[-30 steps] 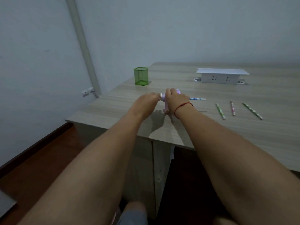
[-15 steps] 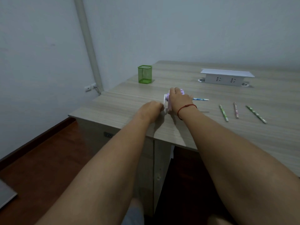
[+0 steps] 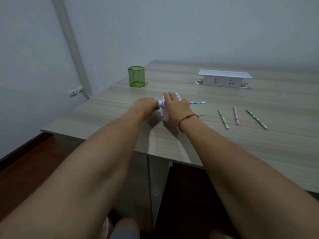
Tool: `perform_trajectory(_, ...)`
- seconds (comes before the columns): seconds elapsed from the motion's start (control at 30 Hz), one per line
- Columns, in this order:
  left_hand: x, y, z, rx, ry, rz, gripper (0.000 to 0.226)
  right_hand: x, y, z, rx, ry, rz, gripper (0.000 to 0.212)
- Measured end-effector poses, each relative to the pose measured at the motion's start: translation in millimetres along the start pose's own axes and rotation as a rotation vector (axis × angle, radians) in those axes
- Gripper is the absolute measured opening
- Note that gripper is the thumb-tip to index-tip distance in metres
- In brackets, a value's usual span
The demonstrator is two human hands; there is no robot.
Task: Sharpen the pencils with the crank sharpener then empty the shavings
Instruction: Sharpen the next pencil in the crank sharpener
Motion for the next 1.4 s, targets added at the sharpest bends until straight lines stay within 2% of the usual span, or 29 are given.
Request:
perform_trajectory(0.13,12,0,-11,0.107,0.002,0.058,0.016,0,2,1,0.003,-0.012,0.007,0.067)
perform_trajectory(0.33,3,-2,-2,0.164,0.085,0.098,0.022,-2,2,0,-0.016,-0.013,0.002,0.069)
perform_trajectory(0.43,6,-1,-15,0.115,0.172,0.125,0.024,-1,3,-1,-0.016,-0.032,-0.003,0.068)
perform_trajectory(0.57,9,5,-40,0.047,0.238,0.260,0.020,4,7,-4,0.003,-0.010,0.052,0.051)
perform_trajectory(0.7,-16,8,-39,-0.005,0.325,0.247,0.022,10,3,-7,-0.025,-0.078,0.051,0.063)
perform_trajectory(0.8,-34,14,-35,-0.043,0.329,0.246,0.020,13,4,-8,-0.001,-0.072,0.066,0.058)
perform_trajectory(1.0,-53,21,-20,-0.086,0.281,0.207,0.021,12,3,-4,-0.003,-0.067,0.059,0.070)
perform_trajectory(1.2,-49,17,9,-0.100,0.096,0.088,0.018,11,2,-3,-0.070,-0.155,0.053,0.095)
perform_trajectory(1.33,-36,13,11,-0.161,-0.012,0.007,0.021,8,3,-1,0.010,-0.116,0.038,0.095)
perform_trajectory(1.4,-31,10,12,-0.172,-0.034,-0.017,0.020,6,4,-3,0.032,-0.062,0.025,0.086)
Point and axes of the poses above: each hand's wrist, its own x-axis towards the middle knuckle, its own z-axis out of the palm, y = z × x, the point moved 4 cm from there along x, towards the middle knuckle, and after that the axes turned 10 degrees about -x, right-handed, at the moved point
